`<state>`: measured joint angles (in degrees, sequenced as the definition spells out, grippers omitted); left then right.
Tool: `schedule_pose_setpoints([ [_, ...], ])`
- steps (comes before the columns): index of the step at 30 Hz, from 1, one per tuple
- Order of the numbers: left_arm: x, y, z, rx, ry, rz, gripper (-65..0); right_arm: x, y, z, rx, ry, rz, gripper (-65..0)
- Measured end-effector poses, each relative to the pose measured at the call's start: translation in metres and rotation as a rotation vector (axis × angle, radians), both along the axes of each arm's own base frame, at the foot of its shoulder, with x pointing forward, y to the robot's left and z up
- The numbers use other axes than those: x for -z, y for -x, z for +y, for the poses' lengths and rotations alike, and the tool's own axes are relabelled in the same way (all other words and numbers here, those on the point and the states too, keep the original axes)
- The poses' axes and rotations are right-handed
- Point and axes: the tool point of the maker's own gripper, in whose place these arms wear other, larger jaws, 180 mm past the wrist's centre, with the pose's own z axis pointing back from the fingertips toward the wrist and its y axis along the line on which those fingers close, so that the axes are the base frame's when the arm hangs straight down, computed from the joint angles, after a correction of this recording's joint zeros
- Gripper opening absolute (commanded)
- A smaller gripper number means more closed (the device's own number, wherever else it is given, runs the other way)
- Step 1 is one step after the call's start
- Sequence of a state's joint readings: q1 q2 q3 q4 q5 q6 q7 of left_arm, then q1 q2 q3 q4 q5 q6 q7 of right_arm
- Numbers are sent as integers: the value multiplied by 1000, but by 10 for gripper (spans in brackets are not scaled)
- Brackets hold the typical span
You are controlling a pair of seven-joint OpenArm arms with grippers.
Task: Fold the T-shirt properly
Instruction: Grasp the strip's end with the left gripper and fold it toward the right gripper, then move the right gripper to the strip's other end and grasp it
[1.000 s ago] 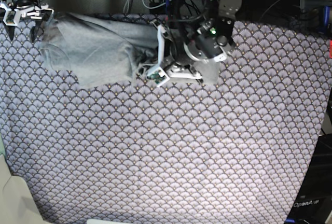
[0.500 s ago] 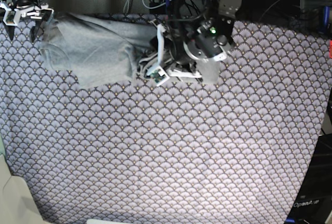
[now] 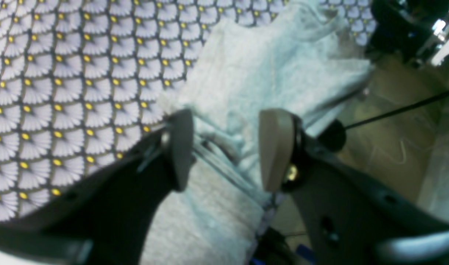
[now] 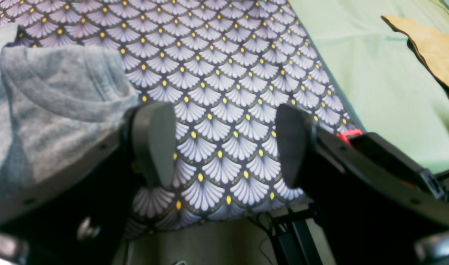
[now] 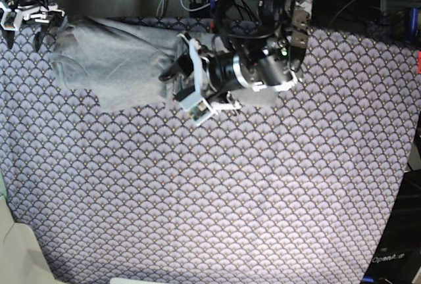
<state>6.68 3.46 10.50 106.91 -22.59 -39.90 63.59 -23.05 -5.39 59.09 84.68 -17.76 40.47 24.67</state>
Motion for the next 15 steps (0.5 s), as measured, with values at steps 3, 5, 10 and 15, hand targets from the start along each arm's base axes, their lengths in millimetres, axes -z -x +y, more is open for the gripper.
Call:
schedule_pose_setpoints([
  [3,8,-8,21,-39,-51,-14,-435,0,0,0,0,1,0,-218],
  [5,24,-16,51,-89,-141,-8,-509,-1,-3,0,0,2,-6,-218],
  [10,73,-2,104,-165,-267,116,-642,-25,-15,-19,71,16,-113,-217],
  [15,97,-6,130,-230,-321,181,-650,-54,-27,-21,55,60,-193,-217],
])
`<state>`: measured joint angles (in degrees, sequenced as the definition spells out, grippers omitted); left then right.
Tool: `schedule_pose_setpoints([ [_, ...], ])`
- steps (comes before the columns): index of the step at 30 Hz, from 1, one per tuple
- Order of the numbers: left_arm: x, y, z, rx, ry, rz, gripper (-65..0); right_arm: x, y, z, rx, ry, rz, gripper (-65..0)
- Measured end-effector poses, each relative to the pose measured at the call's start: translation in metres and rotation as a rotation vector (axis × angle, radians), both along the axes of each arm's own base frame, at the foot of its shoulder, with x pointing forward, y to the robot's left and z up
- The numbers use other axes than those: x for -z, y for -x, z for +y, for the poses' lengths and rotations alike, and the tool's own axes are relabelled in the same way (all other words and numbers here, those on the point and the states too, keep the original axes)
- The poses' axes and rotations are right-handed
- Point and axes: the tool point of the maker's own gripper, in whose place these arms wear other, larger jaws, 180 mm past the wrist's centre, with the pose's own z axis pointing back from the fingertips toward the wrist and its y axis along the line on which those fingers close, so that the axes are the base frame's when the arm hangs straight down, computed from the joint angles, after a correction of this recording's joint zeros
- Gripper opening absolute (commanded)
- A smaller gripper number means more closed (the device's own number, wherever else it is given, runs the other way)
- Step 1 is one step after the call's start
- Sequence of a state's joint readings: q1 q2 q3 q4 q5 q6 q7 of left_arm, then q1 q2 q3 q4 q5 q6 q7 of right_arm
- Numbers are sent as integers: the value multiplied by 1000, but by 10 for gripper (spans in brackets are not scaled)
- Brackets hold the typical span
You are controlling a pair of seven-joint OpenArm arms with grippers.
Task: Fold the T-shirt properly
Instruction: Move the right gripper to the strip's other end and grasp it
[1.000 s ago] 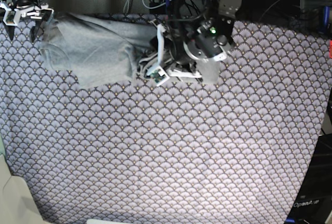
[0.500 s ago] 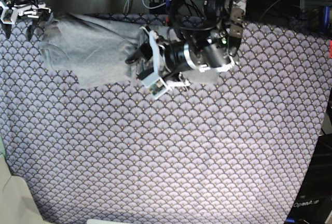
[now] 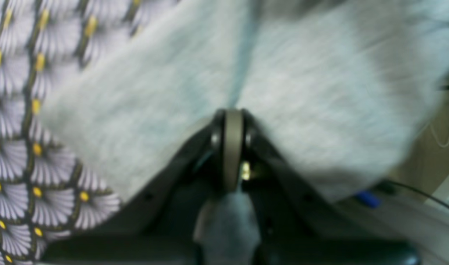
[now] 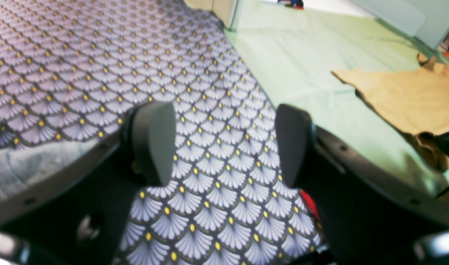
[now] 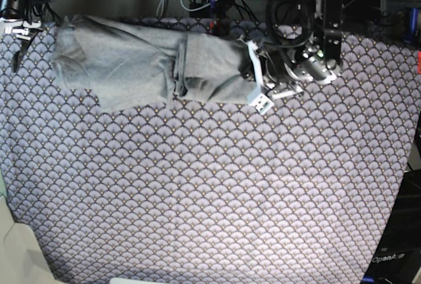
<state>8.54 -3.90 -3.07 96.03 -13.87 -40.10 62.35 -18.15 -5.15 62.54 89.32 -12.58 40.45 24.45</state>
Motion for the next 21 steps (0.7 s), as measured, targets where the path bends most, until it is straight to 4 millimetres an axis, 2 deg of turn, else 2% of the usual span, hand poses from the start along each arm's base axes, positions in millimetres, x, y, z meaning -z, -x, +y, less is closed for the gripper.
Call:
schedule_pose_setpoints([
  [2,6,0,3,-16,-7,7,-650,3,-6,8,-28,-12,-2,-217],
  [5,8,-5,6,-21,-17,-5,-650,19,-11,17,-44,-55,56,-217],
  [9,12,-8,5,-33,5,-18,-650,44,-12,22,-45,-113,180,-216],
  [13,16,-8,4,-37,28,-10,-650,56,-23,30,-88,-149,256,-215],
  [18,15,-9,3,-39,33,-12,-650,58,-46,46,-148,-168,364,-214],
  [21,15,-9,3,-38,30,-13,-650,41,-73,59,-186,-131,394,-214],
])
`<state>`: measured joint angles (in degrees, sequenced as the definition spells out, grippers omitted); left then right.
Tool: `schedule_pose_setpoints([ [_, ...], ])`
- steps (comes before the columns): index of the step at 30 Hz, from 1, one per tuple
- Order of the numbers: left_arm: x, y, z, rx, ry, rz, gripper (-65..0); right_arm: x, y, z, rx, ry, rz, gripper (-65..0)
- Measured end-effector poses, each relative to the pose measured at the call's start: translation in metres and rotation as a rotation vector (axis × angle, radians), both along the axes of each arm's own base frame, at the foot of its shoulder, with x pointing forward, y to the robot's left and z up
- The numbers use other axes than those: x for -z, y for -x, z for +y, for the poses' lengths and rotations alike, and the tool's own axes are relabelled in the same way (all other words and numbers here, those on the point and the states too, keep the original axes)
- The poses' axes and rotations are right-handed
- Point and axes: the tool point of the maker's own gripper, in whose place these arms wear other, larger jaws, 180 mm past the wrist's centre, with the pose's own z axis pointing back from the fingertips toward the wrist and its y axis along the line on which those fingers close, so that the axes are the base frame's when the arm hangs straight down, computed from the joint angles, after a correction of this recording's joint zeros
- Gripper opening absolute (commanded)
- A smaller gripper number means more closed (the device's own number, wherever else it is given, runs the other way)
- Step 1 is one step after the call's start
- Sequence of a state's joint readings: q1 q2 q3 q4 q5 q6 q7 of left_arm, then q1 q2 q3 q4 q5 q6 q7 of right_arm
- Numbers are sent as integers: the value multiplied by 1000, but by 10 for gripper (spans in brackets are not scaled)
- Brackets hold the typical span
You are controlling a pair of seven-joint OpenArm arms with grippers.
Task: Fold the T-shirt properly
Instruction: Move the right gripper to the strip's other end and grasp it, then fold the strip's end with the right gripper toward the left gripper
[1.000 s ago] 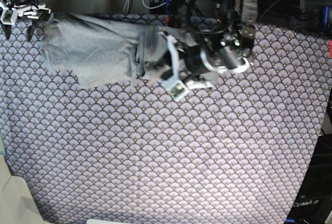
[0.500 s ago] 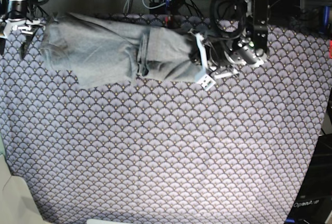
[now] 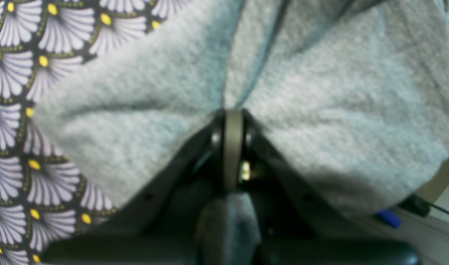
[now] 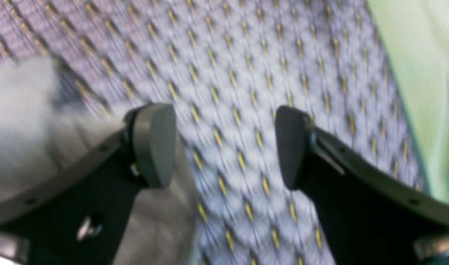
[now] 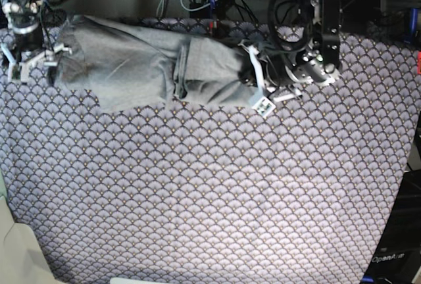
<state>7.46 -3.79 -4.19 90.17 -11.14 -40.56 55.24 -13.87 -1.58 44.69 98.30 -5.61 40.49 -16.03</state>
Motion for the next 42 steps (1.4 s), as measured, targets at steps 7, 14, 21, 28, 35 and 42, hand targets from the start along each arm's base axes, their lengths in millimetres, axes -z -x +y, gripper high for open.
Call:
schedule_pose_setpoints([
  [7,0,0,-1,1,2,1,-650,-14,-38,51,-144,46,134,-213],
  [14,0,0,-1,2,1,1,-650,0,-43,77,-201,18,278,-213],
  [21,-1,0,-2,2,3,0,-650,5,-57,83,-198,-119,328,-214],
  [28,-1,0,-1,2,1,-1,-650,39,-55,62,-91,-271,392,-214],
  [35,-2,-2,-1,3,-1,-3,-650,48,-53,68,-98,-297,412,-214],
  [42,-2,-2,-1,3,-1,-3,-650,50,-55,90,-142,-352,401,-214],
])
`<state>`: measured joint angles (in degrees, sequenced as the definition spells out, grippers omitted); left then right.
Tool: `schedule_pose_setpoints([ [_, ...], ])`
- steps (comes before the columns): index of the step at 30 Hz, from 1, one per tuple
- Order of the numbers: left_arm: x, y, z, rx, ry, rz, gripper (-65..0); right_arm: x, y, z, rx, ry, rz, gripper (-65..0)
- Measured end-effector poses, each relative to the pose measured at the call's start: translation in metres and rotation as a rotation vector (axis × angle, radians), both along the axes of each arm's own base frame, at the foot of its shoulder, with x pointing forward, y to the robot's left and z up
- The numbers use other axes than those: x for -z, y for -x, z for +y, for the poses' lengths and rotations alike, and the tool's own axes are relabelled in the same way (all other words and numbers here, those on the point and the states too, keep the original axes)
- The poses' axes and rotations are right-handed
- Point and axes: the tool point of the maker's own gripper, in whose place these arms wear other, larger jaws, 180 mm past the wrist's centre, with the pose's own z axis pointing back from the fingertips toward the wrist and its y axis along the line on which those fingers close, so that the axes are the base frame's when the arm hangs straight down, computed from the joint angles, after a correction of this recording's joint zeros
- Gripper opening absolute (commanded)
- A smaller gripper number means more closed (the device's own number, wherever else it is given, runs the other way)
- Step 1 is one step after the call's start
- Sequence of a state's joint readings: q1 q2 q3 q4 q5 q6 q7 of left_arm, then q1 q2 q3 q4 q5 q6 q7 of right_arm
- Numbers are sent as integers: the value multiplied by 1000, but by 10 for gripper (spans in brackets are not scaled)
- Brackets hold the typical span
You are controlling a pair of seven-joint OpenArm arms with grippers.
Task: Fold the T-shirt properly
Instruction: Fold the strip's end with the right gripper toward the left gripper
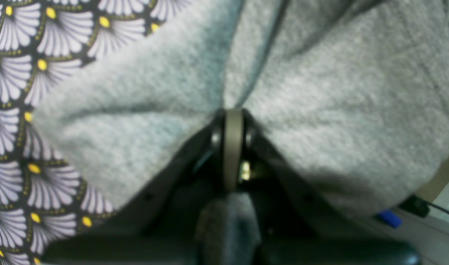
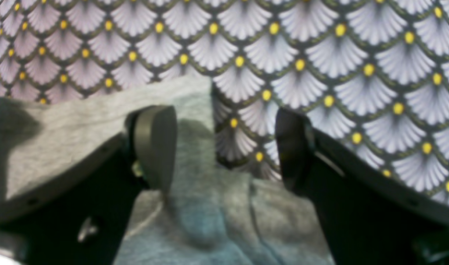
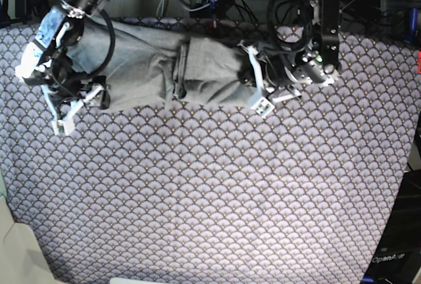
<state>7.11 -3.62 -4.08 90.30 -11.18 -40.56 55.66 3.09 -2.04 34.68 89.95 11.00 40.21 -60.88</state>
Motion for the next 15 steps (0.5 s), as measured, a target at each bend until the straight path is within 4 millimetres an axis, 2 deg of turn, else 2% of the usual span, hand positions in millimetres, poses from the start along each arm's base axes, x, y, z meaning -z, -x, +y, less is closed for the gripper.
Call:
schedule_pose_setpoints([
  [8,0,0,0,0,1,0,-650,11,4,15,-39,-26,25,-215],
  [12,0,0,-1,-1,3,-1,-650,17,-2,19,-29,-75,8,-219],
  [15,0,0,-1,-1,2,-1,-650,18,-3,19,-27,-80,2,-255],
])
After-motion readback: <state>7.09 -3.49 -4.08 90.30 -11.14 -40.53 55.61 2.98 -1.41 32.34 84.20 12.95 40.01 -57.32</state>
